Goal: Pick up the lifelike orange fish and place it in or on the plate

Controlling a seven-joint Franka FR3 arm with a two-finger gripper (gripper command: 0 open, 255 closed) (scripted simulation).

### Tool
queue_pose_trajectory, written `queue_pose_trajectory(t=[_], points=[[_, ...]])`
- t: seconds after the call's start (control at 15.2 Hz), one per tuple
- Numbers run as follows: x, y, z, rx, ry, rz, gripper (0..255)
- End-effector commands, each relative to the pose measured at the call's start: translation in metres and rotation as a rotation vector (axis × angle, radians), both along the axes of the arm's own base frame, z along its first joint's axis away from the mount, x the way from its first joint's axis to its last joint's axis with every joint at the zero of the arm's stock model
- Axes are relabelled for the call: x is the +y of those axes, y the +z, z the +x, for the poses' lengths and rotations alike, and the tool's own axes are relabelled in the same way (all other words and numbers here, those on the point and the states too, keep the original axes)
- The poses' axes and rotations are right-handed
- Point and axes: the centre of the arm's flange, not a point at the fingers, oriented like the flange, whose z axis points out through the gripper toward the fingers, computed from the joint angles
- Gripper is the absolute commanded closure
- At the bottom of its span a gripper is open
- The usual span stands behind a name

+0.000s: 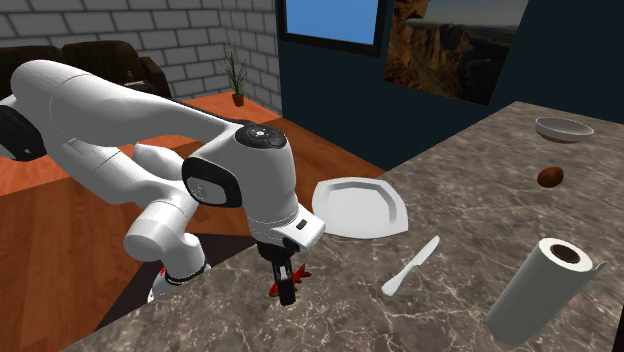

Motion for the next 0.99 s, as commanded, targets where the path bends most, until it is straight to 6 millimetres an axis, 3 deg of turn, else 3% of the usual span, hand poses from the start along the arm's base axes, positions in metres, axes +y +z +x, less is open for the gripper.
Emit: queue_pose_trajectory(t=[0.0, 0.4, 0.46, 0.92], points=[[0.0007, -0.0050, 0.0001, -0.001, 0.000, 0.000, 0], [0.0007, -0.0050, 0.0001, -0.001, 0.000, 0.000, 0], [0.0007, -0.0050, 0.0001, -0.001, 0.000, 0.000, 255], [0.0003, -0.0040, 0.0007, 0.000, 0.000, 0.000, 255]])
